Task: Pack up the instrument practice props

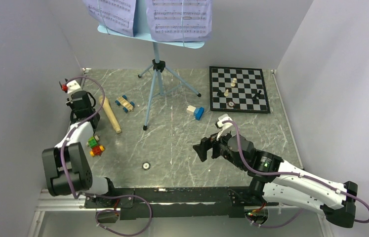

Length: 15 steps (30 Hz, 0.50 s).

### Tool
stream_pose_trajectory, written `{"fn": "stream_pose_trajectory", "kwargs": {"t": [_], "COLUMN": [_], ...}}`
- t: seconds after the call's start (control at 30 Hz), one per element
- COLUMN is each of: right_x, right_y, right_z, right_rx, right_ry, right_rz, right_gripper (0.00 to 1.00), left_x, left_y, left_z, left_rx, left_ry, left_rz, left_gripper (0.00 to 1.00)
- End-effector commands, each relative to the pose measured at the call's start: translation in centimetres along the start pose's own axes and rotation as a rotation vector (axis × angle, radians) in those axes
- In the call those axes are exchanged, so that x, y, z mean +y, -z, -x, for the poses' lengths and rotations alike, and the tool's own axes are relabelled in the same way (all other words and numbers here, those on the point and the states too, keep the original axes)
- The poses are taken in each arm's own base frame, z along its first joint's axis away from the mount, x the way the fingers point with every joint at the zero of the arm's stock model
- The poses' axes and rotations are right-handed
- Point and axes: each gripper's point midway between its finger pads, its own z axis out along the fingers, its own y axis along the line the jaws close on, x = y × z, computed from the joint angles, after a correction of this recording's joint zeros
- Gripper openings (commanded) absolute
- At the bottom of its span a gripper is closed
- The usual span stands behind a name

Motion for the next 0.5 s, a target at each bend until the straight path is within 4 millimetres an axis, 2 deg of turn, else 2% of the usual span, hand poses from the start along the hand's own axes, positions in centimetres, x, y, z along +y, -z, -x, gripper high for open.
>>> {"fn": "stream_pose_trajectory", "kwargs": {"t": [0.0, 0.07, 0.2, 0.43, 0.47], "right_x": [0.8, 0.8, 0.6, 0.2, 0.2], "right_y": [-0.4, -0.4, 0.0, 0.3, 0.3], "right_z": [0.8, 0.9, 1.4, 1.8, 1.9], "right_rx": [-0.024, -0.024, -0.029, -0.030, -0.028], "right_ry": [-0.002, -0.001, -0.007, 0.001, 0.004], "right_rz": [0.031, 0.023, 0.013, -0.006, -0.008], "right_gripper": [1.00, 1.00, 1.00, 1.00, 1.00], "left_x": [-2.1, -2.2, -2.5, -3.1, -3.2], "left_y": [-2.0, -2.9, -4.1, -5.1, -5.2], "left_z": [4.5, 3.3, 2.1, 1.3, 1.3], "left_rx": [-0.121, -0.079, -0.047, -0.006, 0.002], "left_ry": [0.039, 0.027, 0.001, -0.020, -0.025], "left_rz": [-0.052, -0.039, -0.029, -0.038, -0.040], "left_gripper": [0.00, 0.00, 0.00, 0.00, 0.02]}}
